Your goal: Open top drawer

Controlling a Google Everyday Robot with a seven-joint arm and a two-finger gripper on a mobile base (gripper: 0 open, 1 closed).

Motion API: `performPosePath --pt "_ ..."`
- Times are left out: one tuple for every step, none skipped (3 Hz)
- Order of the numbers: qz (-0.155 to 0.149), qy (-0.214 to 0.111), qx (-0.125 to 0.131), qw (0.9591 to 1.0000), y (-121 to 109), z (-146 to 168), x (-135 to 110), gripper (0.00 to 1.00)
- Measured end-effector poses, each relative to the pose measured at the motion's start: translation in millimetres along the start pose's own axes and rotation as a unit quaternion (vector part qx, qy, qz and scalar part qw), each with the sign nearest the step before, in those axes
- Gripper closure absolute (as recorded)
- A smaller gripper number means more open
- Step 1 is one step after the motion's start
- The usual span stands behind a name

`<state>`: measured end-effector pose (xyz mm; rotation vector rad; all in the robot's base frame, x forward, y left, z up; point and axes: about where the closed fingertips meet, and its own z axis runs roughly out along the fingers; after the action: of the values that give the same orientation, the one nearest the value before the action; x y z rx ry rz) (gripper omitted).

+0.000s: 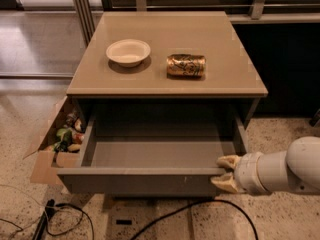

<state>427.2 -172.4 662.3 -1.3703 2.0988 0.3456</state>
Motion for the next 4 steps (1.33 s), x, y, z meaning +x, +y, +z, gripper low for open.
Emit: performPosePath --pt "0.000 0.000 0.000 1.0000 0.0 0.0 0.0 0.82" --pt "0.000 0.000 0.000 1.0000 0.0 0.0 0.0 0.58" --pt "0.000 0.000 0.000 1.0000 0.0 0.0 0.0 0.35" --pt "0.000 0.000 0.000 1.0000 0.0 0.0 -0.1 0.12"
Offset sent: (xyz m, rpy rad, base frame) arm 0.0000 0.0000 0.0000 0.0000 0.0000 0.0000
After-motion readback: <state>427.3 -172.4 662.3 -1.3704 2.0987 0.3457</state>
